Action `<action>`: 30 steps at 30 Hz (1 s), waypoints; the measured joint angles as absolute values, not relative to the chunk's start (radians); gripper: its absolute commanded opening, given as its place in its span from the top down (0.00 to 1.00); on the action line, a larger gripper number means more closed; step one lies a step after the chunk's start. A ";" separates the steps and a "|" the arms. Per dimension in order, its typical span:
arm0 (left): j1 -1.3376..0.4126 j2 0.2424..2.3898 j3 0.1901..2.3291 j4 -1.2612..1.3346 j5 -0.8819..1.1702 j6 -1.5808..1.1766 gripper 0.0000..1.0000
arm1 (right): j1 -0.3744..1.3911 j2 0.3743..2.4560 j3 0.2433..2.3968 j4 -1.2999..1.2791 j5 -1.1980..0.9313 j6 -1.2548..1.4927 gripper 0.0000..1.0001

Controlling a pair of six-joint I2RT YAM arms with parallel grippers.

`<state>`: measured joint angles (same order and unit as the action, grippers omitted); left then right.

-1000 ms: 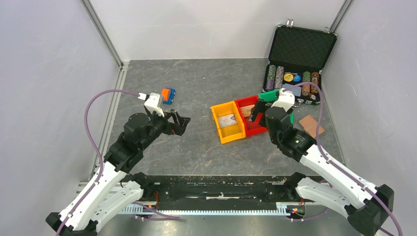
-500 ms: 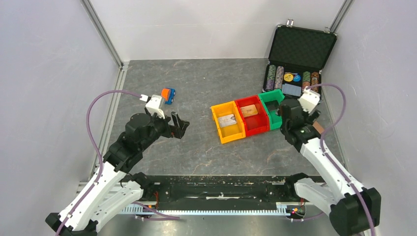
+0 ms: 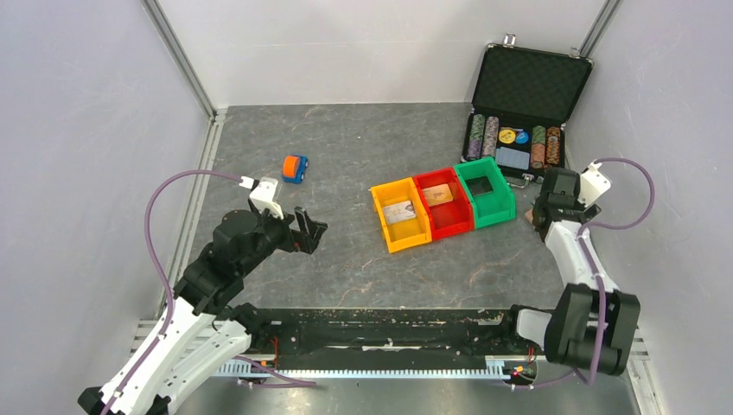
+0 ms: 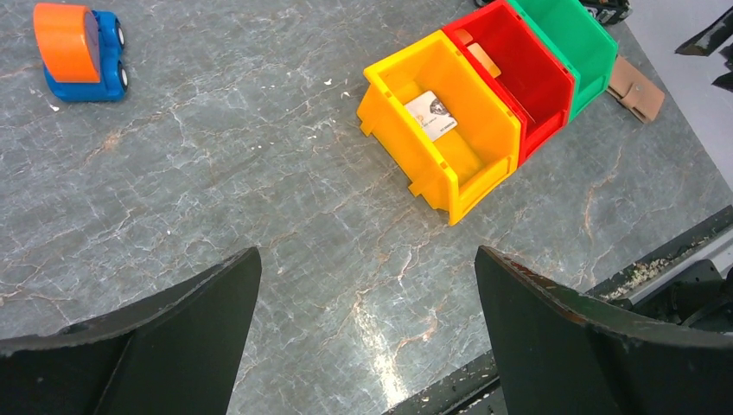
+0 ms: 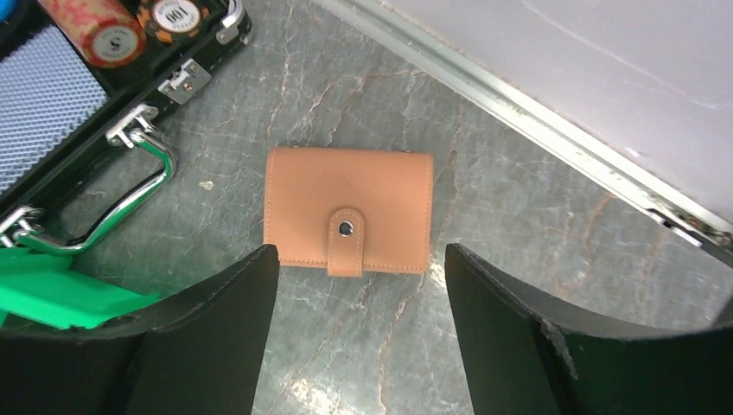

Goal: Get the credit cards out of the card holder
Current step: Move the card holder to the center of the board.

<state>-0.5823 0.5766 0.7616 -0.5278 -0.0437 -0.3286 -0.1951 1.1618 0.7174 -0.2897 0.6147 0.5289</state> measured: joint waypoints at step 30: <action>-0.582 0.560 0.751 -0.541 -0.077 -0.328 0.00 | -0.337 1.614 0.844 -0.163 0.344 0.409 0.02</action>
